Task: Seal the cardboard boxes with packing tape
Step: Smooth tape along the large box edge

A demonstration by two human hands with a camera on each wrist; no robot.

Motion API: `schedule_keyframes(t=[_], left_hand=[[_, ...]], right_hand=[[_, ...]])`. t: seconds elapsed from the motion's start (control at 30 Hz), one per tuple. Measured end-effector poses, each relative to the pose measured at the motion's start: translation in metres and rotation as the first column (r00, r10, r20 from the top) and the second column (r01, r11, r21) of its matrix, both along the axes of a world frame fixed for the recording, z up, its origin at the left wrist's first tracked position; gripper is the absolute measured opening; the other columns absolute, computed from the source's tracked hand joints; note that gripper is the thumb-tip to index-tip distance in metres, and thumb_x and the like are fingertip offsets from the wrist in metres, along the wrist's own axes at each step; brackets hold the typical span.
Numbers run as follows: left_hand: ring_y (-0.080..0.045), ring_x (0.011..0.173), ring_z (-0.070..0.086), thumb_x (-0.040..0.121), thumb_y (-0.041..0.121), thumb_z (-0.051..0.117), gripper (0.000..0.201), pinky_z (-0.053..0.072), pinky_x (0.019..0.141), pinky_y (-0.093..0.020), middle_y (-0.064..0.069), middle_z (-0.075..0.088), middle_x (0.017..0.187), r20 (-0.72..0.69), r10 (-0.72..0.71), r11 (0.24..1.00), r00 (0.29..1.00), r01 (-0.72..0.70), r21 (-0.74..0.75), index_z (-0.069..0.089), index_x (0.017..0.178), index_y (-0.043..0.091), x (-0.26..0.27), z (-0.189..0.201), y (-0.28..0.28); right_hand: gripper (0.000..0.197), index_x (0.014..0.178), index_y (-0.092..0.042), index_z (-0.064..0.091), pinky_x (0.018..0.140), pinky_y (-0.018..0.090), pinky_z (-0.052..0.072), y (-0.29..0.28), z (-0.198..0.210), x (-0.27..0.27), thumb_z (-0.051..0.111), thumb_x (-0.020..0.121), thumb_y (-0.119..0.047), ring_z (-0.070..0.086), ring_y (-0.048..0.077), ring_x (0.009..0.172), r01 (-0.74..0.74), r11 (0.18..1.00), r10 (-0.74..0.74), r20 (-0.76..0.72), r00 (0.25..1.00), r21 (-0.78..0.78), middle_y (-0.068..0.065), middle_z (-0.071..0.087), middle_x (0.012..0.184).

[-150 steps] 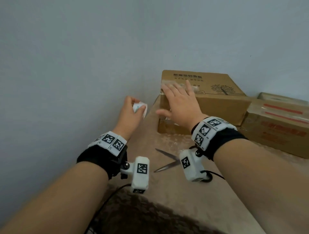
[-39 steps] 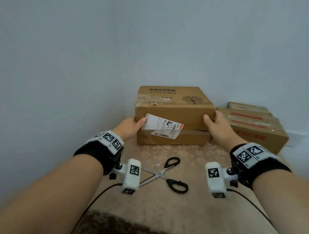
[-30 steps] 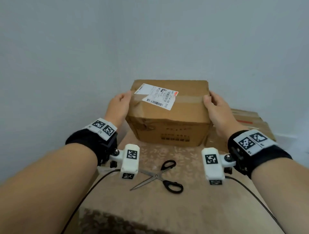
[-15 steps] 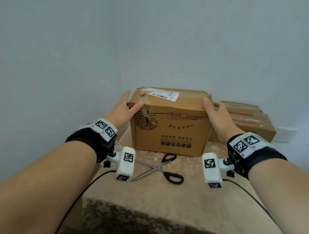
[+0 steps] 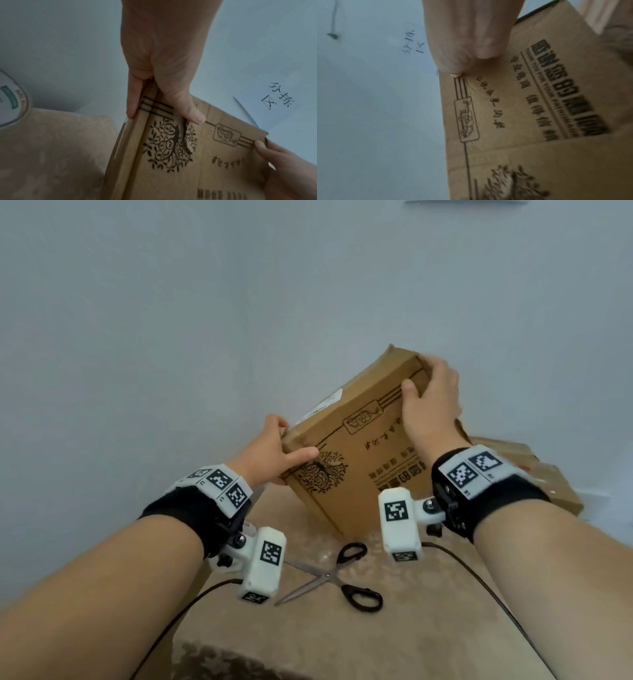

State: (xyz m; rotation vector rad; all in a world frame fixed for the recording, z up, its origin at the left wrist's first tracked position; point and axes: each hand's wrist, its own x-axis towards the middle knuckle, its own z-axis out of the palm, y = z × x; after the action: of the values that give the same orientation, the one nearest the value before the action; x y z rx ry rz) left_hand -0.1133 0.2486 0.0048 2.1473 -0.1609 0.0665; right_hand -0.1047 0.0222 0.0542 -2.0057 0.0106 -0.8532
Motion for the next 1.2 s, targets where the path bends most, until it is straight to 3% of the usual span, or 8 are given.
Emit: schedule_keyframes(t=[0.2,0.37,0.57,0.7,0.77,0.87,1.0,1.2], left_hand=[[-0.033,0.122,0.051,0.090,0.063,0.032,0.080,0.050,0.092,-0.043,-0.016,0.031,0.152,-0.308,-0.097,0.973,0.946,0.156,0.173,0.003,0.153,0.024,-0.017,0.007,0.004],[-0.024,0.146,0.006,0.077,0.060,0.063,0.101,0.013,0.116,-0.040,-0.009,0.010,0.157,0.360,0.001,0.986,0.933,-0.060,0.155,0.008,0.151,0.020,0.005,0.045,0.004],[-0.015,0.107,0.059,0.080,0.056,0.065,0.061,0.051,0.090,-0.032,0.002,0.058,0.119,0.201,-0.008,1.000,0.980,0.005,0.011,0.048,0.126,0.020,0.020,0.052,0.007],[-0.013,0.100,0.059,0.083,0.057,0.061,0.051,0.050,0.080,-0.028,0.002,0.057,0.116,0.228,0.140,0.988,0.963,-0.120,-0.101,0.049,0.118,0.021,0.024,0.042,0.015],[-0.011,0.095,0.057,0.084,0.057,0.059,0.050,0.045,0.074,-0.025,0.001,0.057,0.114,0.241,0.193,0.979,0.951,-0.171,-0.109,0.049,0.115,0.020,0.025,0.040,0.017],[-0.012,0.093,0.055,0.085,0.057,0.058,0.050,0.044,0.074,-0.026,0.000,0.057,0.113,0.229,0.231,0.969,0.945,-0.203,-0.142,0.049,0.114,0.018,0.029,0.039,0.016],[-0.017,0.095,0.055,0.080,0.060,0.059,0.054,0.046,0.074,-0.029,-0.003,0.055,0.113,0.221,0.315,0.944,0.923,-0.279,-0.177,0.050,0.110,0.015,0.034,0.039,0.011],[-0.022,0.106,0.049,0.082,0.060,0.052,0.064,0.044,0.095,-0.044,-0.003,0.047,0.121,0.065,0.433,0.861,0.899,-0.392,-0.324,0.042,0.125,0.014,0.034,0.013,0.005]], right_hand=[[0.028,0.116,-0.024,0.060,0.092,0.028,0.017,0.034,0.031,0.021,0.042,0.099,-0.012,0.047,0.018,0.118,-0.123,0.938,0.138,0.024,0.990,-0.324,-0.003,0.053,0.118],[0.026,0.102,-0.028,0.069,0.104,0.038,0.028,0.076,0.016,0.022,0.048,0.095,-0.012,0.052,0.013,0.108,-0.292,0.845,0.359,0.070,0.931,-0.448,-0.010,0.061,0.107],[0.044,0.138,-0.017,0.046,0.112,0.030,0.031,0.052,0.002,0.022,0.052,0.095,-0.008,0.041,0.014,0.130,-0.447,0.852,0.445,-0.074,0.892,-0.272,0.001,0.046,0.140],[0.060,0.145,-0.011,0.031,0.110,0.042,0.031,0.011,-0.029,0.010,0.057,0.094,-0.031,0.038,0.030,0.133,-0.117,0.937,-0.001,-0.339,0.941,-0.328,0.014,0.036,0.146],[0.066,0.144,-0.002,0.029,0.104,0.044,0.038,-0.005,-0.050,-0.003,0.045,0.097,-0.046,0.044,0.036,0.128,-0.063,0.948,-0.146,-0.600,0.786,-0.312,0.021,0.041,0.143],[0.075,0.142,-0.004,0.034,0.081,0.043,0.052,-0.006,-0.084,-0.016,0.036,0.094,-0.061,0.059,0.035,0.108,-0.166,0.983,0.161,-0.782,0.602,0.075,0.018,0.054,0.131],[0.060,0.144,-0.018,0.026,0.088,0.045,0.050,0.007,-0.094,-0.009,0.050,0.096,-0.043,0.057,0.030,0.108,-0.062,0.813,0.431,-0.526,0.733,0.579,0.010,0.054,0.131],[0.049,0.148,-0.016,0.030,0.100,0.040,0.048,-0.006,-0.058,0.007,0.040,0.100,-0.014,0.054,0.023,0.117,-0.188,0.916,0.314,-0.341,0.886,0.355,-0.002,0.047,0.136]])
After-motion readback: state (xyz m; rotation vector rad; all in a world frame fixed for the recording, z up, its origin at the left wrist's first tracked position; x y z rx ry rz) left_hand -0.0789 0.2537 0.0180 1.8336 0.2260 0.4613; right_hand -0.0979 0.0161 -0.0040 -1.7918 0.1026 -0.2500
